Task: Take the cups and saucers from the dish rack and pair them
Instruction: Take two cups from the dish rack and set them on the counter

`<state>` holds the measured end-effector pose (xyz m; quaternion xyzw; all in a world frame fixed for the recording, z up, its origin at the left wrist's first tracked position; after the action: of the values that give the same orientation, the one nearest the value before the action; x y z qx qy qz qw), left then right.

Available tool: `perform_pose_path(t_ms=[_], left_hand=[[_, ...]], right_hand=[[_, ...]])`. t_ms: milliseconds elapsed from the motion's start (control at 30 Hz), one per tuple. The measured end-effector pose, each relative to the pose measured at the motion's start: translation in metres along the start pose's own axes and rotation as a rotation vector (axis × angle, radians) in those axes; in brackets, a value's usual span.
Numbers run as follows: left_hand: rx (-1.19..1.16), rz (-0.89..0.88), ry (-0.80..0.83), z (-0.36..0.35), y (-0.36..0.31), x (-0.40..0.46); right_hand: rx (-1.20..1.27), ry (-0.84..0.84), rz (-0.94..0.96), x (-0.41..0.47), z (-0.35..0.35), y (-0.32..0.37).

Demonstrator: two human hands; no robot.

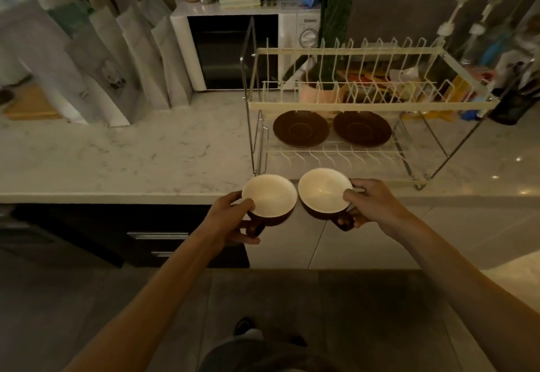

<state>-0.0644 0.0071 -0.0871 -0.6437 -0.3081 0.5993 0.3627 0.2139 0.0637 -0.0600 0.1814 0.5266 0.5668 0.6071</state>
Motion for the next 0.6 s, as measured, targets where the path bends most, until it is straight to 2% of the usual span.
perform_pose_path(t_ms=[267,600], left_hand=[[-0.068,-0.018,-0.185,0.077,0.021,-0.031],[-0.28,-0.043,-0.35,0.178,0.028,-0.051]], right_hand=[[-0.056,0.123,0.044,0.015,-0.061,0.036],[-0.065,0.265,0.112,0.054,-0.155,0.096]])
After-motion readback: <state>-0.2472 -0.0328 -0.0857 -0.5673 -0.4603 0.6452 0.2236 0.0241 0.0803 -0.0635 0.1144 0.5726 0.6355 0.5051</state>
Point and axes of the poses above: each hand's wrist, its own x-axis towards the middle knuckle, its own z-axis out of the back of the hand, y = z × x, the point moved 10 cm from there along x, towards the middle knuckle, and after that the axes turned 12 degrees about y, right-handed, at the moved point
